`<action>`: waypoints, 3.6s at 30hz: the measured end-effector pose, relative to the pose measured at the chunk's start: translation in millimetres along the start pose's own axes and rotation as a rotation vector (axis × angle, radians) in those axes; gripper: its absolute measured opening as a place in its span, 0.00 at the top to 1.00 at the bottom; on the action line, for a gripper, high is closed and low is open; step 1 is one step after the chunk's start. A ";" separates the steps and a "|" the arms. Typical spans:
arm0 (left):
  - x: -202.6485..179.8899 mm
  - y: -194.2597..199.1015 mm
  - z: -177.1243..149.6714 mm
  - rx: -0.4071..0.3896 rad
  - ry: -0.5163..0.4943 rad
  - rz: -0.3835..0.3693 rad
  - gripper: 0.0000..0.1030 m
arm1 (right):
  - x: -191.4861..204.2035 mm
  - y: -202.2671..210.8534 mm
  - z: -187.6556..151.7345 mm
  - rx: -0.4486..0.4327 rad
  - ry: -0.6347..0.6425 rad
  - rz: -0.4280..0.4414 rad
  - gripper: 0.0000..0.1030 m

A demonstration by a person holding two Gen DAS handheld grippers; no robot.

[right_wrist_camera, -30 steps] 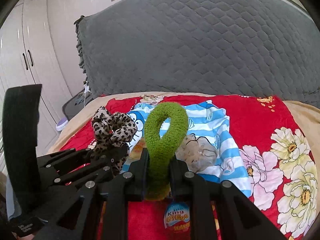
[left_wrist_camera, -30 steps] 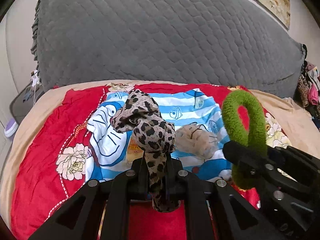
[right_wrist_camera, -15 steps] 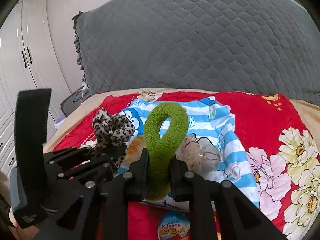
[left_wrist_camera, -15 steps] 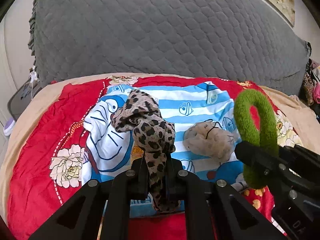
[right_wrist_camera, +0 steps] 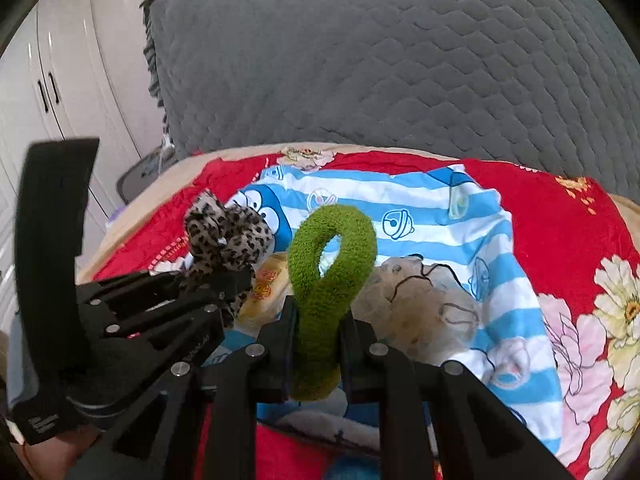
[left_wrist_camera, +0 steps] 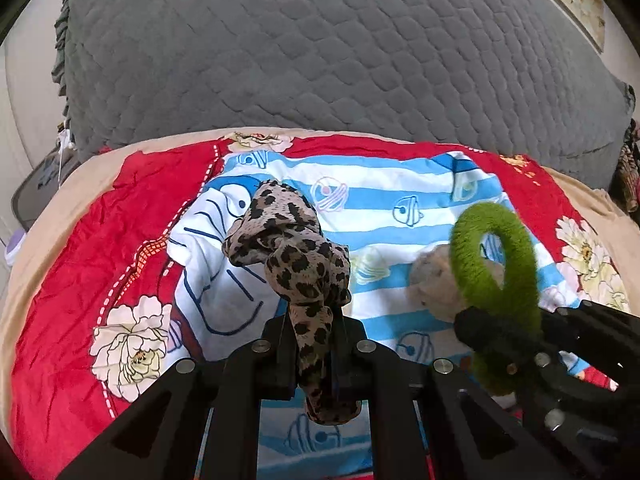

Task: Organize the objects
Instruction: 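Lower the leopard scrunchie onto the striped shirt with the left tool while the right tool lowers the hair tie, then open both tools to release the scrunchie and hair tie on the shirt, then withdraw both open tools up from the tray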

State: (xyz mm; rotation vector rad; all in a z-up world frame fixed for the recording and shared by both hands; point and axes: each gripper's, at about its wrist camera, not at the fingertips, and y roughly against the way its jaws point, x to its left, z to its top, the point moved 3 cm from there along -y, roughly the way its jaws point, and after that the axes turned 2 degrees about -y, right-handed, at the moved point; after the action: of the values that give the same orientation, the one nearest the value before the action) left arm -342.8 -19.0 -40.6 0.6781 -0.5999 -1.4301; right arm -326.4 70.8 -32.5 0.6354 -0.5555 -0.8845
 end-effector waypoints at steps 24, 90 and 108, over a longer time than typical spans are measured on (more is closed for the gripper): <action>26.6 -37.4 -6.2 0.038 0.042 0.063 0.84 | -8.9 -48.8 -14.8 0.125 -0.025 -0.053 0.82; 21.2 -36.1 -32.8 0.177 -0.004 0.103 0.26 | -26.5 -46.6 -21.9 0.189 -0.116 -0.094 0.43; 23.8 -20.2 -28.7 0.156 0.001 0.087 0.26 | -30.2 -38.9 -17.3 0.229 -0.218 -0.073 0.27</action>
State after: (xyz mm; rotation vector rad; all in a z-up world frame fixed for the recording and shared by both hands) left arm -334.2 -41.4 -75.6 0.7660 -0.7374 -1.3117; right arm -350.8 82.1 -77.3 0.7748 -0.8427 -0.9735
